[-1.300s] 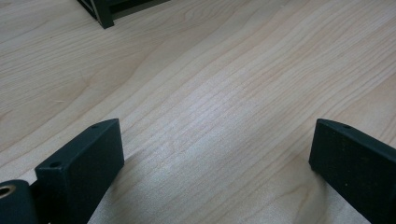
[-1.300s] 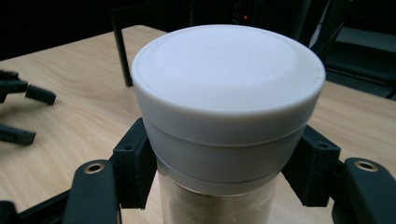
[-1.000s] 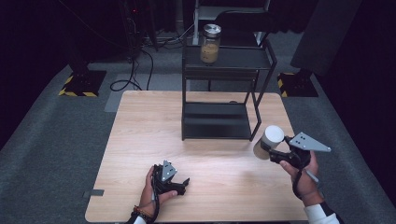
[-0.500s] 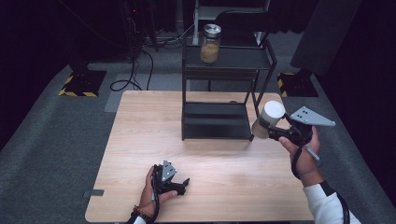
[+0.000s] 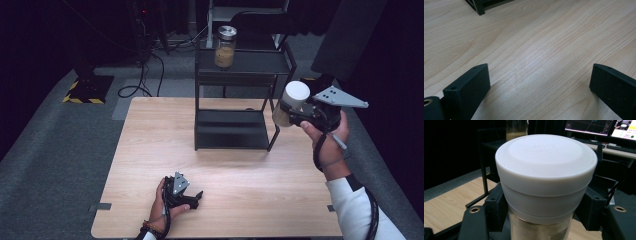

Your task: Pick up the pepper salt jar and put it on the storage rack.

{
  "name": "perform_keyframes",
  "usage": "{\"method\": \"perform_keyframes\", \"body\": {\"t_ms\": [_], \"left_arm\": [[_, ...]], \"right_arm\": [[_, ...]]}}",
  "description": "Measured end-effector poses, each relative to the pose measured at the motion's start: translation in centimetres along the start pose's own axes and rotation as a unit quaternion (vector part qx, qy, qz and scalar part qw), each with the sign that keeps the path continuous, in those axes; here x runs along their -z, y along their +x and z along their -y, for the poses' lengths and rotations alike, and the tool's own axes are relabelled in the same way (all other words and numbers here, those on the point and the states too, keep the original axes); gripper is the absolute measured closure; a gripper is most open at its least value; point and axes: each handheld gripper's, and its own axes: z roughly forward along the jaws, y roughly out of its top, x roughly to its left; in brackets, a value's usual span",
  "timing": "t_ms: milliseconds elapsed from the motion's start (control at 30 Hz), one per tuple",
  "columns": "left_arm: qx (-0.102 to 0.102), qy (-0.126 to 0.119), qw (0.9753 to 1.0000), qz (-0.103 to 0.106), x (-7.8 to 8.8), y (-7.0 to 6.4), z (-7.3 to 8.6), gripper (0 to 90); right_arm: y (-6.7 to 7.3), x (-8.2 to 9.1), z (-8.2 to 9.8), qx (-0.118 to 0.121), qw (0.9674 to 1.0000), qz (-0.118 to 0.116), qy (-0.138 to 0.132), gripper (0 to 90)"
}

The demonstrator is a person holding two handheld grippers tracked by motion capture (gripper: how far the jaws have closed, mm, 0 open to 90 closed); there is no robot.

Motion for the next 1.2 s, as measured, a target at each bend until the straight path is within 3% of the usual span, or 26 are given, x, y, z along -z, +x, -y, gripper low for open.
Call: {"method": "perform_keyframes", "body": {"t_ms": [333,500,600,700,1200], "left_arm": [[0.0,0.0,1.0,0.0,0.0,0.0,0.0,3.0],[0.001,-0.001,1.0,0.0,0.0,0.0,0.0,3.0],[0.0,0.0,1.0,0.001,0.0,0.0,0.0,3.0],[0.0,0.0,1.0,0.001,0.0,0.0,0.0,3.1],[0.0,0.0,1.0,0.002,0.0,0.1,0.0,3.0]], "right_arm": [[0.3,-1.1,-3.8,0.01,0.9999,0.012,-0.005,34.9],[0.2,-1.8,-5.0,-0.001,1.0,0.006,-0.004,34.9],[0.9,-2.2,-5.9,0.017,0.9996,0.02,0.003,34.9],[0.5,-2.6,-6.4,0.008,0.9999,0.015,-0.002,34.9],[-0.3,-5.1,-9.2,0.006,0.9992,0.038,-0.01,34.9]]}}
